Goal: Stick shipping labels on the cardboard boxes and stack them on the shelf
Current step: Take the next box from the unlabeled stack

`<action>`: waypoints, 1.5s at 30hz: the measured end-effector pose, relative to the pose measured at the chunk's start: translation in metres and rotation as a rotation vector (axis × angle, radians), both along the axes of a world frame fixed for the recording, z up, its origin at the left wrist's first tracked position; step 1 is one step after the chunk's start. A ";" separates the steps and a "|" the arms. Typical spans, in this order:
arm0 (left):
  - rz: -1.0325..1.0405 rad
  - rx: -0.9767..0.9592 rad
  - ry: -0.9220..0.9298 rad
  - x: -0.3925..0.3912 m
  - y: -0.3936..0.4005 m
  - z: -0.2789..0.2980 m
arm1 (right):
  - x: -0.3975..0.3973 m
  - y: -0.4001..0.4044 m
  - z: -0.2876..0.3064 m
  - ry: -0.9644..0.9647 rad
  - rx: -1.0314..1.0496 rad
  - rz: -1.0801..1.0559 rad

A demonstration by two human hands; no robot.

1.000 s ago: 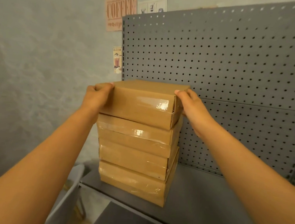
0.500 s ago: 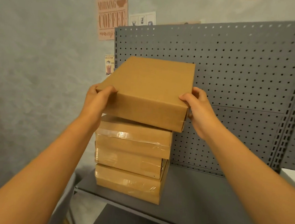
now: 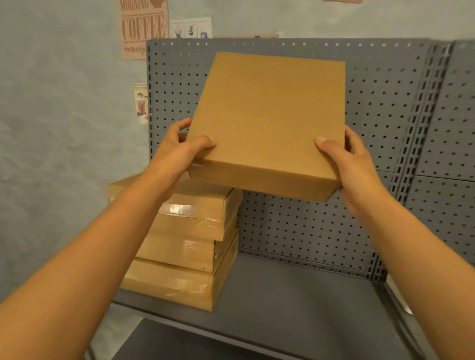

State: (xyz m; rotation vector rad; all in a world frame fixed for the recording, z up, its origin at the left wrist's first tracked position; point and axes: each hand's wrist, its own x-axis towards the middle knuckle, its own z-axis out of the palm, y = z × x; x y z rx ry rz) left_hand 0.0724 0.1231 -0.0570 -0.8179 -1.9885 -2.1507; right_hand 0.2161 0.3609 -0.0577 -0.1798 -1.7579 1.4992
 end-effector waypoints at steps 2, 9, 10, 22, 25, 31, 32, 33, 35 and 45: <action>0.000 -0.059 0.021 0.012 0.023 -0.004 | 0.016 0.022 -0.001 -0.051 0.036 -0.026; 0.087 -0.196 0.078 0.066 0.100 -0.024 | 0.065 0.077 -0.037 -0.219 0.037 -0.202; 0.072 -0.214 0.063 0.072 0.109 -0.029 | 0.071 0.084 -0.045 -0.226 0.033 -0.222; -0.024 -0.488 -0.254 0.094 0.157 -0.132 | 0.098 0.120 -0.148 -0.524 0.020 -0.221; -0.015 -0.573 -0.305 0.090 0.158 -0.159 | 0.093 0.122 -0.175 -0.611 -0.009 -0.210; -0.040 -0.695 -0.401 0.083 0.162 -0.193 | 0.087 0.125 -0.207 -0.777 -0.034 -0.178; -0.057 -0.716 -0.417 0.080 0.162 -0.197 | 0.086 0.126 -0.211 -0.795 -0.036 -0.173; -0.073 -0.738 -0.433 0.079 0.162 -0.201 | 0.085 0.126 -0.214 -0.809 -0.041 -0.171; -0.088 -0.782 -0.459 0.074 0.162 -0.205 | 0.083 0.127 -0.220 -0.837 -0.059 -0.171; -0.129 -0.789 -0.412 0.059 0.176 -0.210 | 0.086 0.137 -0.221 -0.942 0.011 -0.169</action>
